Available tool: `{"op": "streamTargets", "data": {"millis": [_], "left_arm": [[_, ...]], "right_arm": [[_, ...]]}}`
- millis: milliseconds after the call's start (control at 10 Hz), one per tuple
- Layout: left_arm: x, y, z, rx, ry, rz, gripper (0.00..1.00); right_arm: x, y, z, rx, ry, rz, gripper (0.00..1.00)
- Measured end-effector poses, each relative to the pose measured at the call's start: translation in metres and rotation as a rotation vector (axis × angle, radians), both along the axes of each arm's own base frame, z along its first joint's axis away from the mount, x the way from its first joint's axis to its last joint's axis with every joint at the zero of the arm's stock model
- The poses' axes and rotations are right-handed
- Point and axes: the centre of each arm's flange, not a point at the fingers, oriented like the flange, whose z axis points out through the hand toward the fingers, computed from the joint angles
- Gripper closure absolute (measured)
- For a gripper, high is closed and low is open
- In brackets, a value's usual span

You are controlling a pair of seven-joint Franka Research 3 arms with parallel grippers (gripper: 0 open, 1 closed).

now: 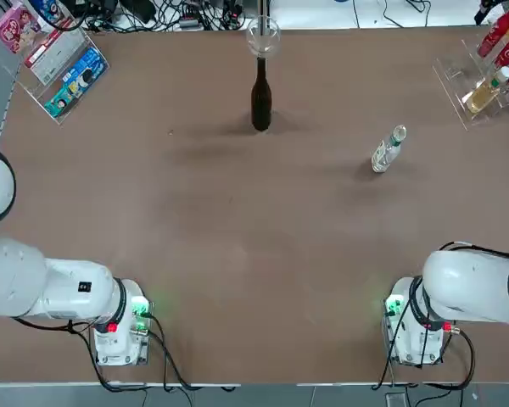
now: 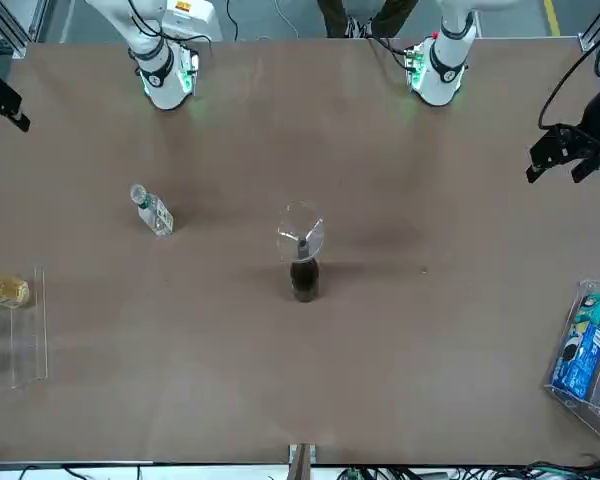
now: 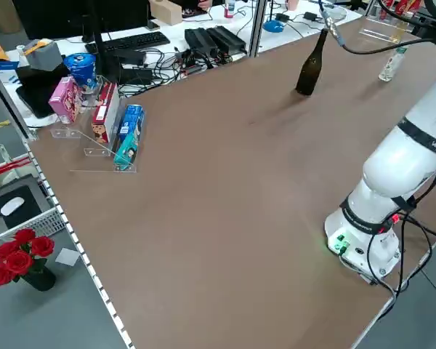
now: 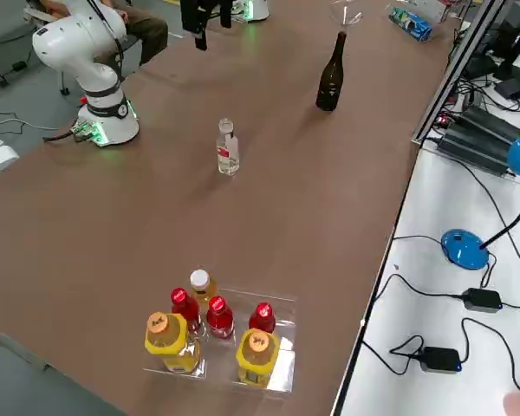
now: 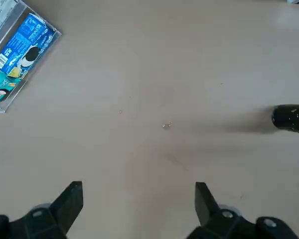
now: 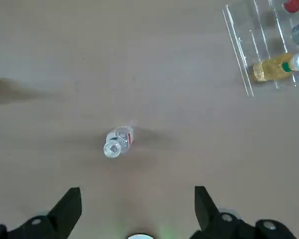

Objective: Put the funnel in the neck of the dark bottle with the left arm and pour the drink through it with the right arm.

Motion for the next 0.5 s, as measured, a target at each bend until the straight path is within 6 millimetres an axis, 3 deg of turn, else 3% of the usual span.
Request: {"op": "streamTargets", "data": {"millis": [500], "left_arm": [[0.0,0.0,0.0,0.003,-0.002,-0.041,0.01]], "right_arm": [[-0.004,0.013,-0.002,-0.001,0.05,-0.081,0.0]]}}
